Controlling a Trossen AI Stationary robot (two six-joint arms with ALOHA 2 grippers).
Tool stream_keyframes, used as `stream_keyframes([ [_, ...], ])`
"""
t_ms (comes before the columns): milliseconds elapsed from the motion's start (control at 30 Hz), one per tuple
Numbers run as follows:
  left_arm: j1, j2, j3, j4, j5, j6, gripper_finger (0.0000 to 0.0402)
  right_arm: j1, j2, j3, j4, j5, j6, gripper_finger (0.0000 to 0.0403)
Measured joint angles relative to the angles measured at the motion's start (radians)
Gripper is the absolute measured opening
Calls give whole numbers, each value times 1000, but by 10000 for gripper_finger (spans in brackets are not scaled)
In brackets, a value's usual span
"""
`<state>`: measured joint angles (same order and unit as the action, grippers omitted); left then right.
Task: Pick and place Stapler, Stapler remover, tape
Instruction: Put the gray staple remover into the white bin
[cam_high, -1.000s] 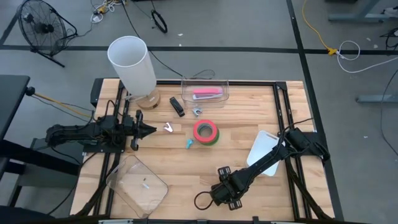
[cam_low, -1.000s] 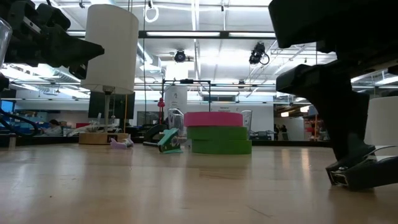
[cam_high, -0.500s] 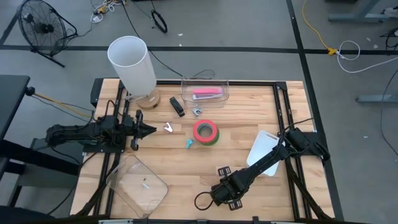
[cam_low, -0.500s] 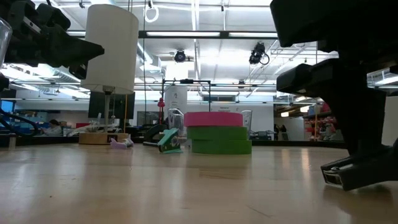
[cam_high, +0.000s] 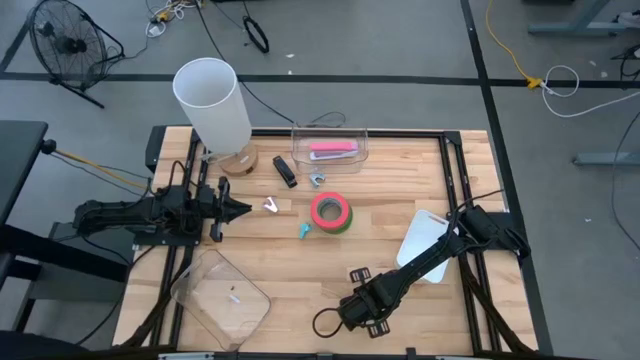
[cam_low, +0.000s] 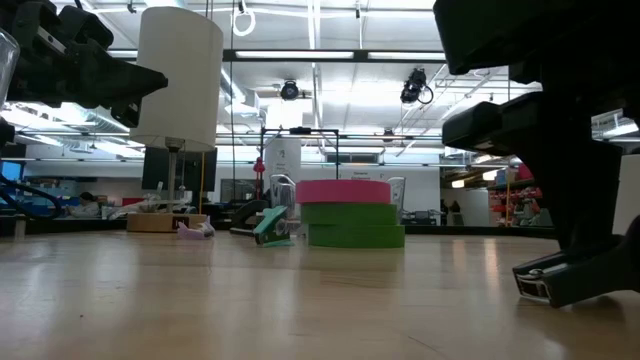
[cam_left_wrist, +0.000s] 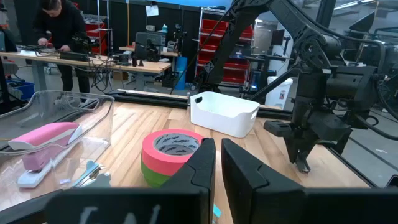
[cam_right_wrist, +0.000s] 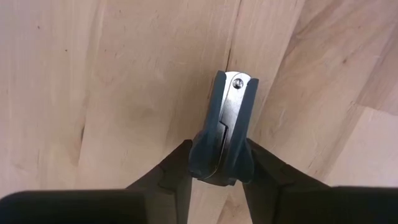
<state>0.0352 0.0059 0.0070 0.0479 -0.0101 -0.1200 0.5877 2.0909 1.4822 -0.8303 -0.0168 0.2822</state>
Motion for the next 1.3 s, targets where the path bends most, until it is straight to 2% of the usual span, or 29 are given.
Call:
stream_keyframes([
  [300,0,0,0,0,0,0,30,0,-33,-1,-7,1,-3,98],
  [533,0,0,0,0,0,0,30,0,-117,-1,-46,11,-3,99],
  [733,0,0,0,0,0,0,30,-5,-209,-1,-61,60,-3,99],
  [1100,0,0,0,0,0,0,30,-80,-319,0,-85,64,13,99],
  [1300,0,0,0,0,0,0,30,-130,-361,-1,-185,64,16,99],
])
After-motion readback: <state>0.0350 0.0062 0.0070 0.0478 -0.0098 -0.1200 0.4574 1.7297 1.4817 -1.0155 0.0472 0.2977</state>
